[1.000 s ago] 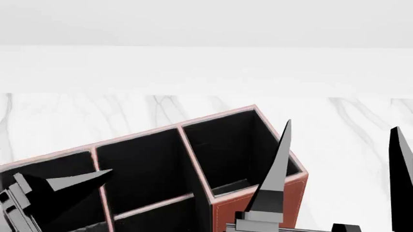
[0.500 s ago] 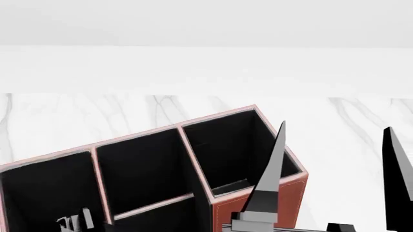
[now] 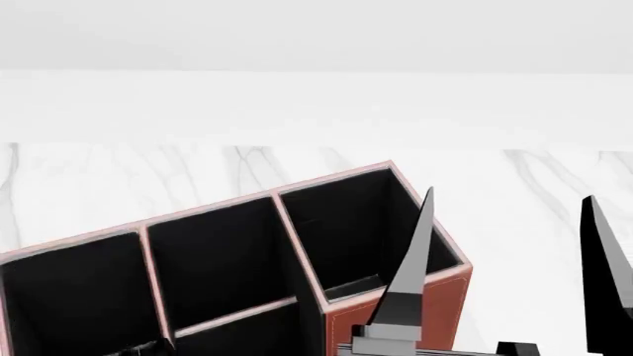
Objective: Pick up the book and place it in the front compartment of the caddy.
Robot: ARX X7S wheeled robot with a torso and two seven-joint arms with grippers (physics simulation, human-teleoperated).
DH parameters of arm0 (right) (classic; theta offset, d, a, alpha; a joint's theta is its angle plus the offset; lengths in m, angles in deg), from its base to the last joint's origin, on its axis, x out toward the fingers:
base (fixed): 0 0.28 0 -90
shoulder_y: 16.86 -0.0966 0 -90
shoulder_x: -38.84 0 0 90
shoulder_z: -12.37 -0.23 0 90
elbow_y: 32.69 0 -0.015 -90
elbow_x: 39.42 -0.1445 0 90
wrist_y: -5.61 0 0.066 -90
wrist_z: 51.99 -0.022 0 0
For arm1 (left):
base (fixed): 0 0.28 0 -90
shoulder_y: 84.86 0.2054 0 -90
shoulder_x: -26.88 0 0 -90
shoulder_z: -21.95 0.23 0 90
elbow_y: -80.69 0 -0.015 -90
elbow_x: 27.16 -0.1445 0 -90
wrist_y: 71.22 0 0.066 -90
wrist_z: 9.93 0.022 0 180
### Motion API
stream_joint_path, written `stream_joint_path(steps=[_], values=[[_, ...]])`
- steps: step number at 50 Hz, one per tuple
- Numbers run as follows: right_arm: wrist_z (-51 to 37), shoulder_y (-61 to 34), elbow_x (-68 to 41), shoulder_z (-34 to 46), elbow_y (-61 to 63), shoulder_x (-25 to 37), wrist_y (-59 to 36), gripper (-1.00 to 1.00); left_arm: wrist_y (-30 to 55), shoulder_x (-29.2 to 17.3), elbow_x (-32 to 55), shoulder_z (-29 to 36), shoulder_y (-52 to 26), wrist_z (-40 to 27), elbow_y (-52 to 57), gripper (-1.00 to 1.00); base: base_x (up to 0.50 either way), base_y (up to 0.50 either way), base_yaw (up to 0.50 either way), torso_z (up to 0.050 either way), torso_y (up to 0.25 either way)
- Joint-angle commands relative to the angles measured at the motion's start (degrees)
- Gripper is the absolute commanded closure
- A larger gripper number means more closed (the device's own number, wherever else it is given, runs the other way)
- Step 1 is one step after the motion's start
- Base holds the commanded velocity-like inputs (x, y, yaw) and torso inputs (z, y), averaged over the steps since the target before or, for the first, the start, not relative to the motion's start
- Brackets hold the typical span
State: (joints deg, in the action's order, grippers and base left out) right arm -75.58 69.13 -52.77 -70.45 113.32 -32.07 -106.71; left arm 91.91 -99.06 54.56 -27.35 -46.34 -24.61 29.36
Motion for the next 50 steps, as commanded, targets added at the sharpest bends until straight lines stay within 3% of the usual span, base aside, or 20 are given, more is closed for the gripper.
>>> stream_joint_path(steps=[1,20,32,50], values=[[1.18,0.05,0.10,-0.84,0.03,-0.57,0.21,-1.00,1.21,3.96,-3.91,2.83,-0.93,1.37,-4.01,-1.00,0.00,0.00,0.00,0.000,0.000],[0.23,0.37,-1.09,-1.82,0.80,0.39,0.39,-1.00,-0.52,9.10,-10.72,9.31,2.54,1.55,-8.80,-1.00,0.00,0.00,0.00,0.000,0.000],[-0.15,0.28,-1.30,-1.63,0.57,0.82,0.61,-1.00,0.13,10.68,-15.78,16.37,2.76,4.18,-10.70,-1.00,0.00,0.00,0.00,0.000,0.000],[-1.08,0.02,-1.38,-1.31,1.01,1.55,0.41,-1.00,-0.10,11.98,-18.26,20.67,4.21,3.92,-12.90,-1.00,0.00,0.00,0.00,0.000,0.000]])
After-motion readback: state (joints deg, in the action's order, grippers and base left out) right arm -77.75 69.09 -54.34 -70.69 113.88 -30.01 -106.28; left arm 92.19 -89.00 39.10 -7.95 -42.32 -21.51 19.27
